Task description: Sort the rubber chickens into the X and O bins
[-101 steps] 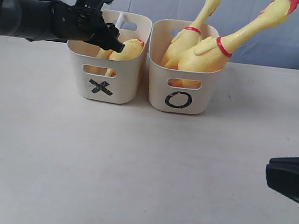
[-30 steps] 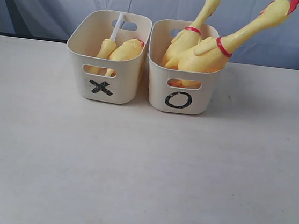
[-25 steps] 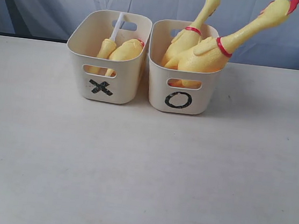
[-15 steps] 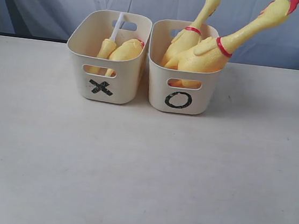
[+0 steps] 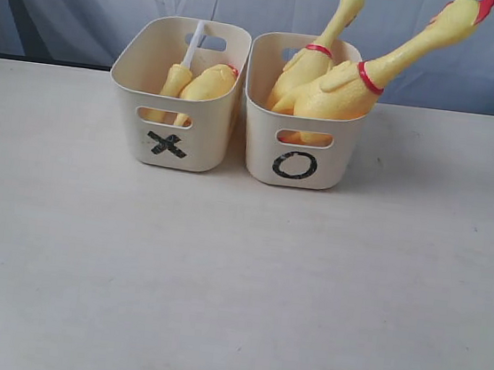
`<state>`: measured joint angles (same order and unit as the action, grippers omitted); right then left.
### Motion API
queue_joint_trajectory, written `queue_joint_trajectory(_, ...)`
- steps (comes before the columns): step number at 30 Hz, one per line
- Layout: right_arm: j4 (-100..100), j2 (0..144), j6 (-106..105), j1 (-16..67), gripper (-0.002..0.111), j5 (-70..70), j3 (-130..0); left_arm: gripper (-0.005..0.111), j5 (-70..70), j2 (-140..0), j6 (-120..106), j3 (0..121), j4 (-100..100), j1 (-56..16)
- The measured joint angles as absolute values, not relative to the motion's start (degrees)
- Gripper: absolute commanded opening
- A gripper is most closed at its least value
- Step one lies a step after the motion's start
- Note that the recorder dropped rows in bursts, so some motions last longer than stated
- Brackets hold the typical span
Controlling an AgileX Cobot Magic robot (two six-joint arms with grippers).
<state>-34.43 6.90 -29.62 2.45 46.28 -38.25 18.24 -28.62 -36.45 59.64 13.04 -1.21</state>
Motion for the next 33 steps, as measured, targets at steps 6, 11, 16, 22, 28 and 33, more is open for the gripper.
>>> queue_joint_trajectory(6, -34.56, 6.90, -29.62, 2.45, 0.000, 46.28, -38.25, 0.061, 18.10, -24.45, -36.45, 59.64, 13.04, -1.21)
queue_joint_trajectory(11, -34.56, 6.75, -29.62, 2.45, 0.000, 46.28, -38.25, 0.061, 18.06, -21.91, -36.45, 58.91, 13.04, -1.21)
queue_joint_trajectory(16, -34.56, 5.75, -29.62, 2.45, 0.000, 46.28, -38.25, 0.061, 17.96, -17.74, -36.45, 56.46, 13.04, -0.49)
queue_joint_trajectory(22, -34.56, 5.03, -29.62, 2.45, 0.000, 46.28, -38.25, 0.061, 17.92, -14.26, -36.45, 50.69, 13.04, 2.20)
queue_joint_trajectory(28, -34.59, 4.34, -29.62, 2.45, 0.000, 46.28, -38.25, 0.061, 17.92, -10.93, -36.45, 42.36, 13.04, 3.29)
queue_joint_trajectory(33, -34.59, 2.96, -29.62, 2.45, 0.000, 46.28, -38.25, 0.061, 17.92, -7.78, -36.45, 35.26, 13.04, 3.29)
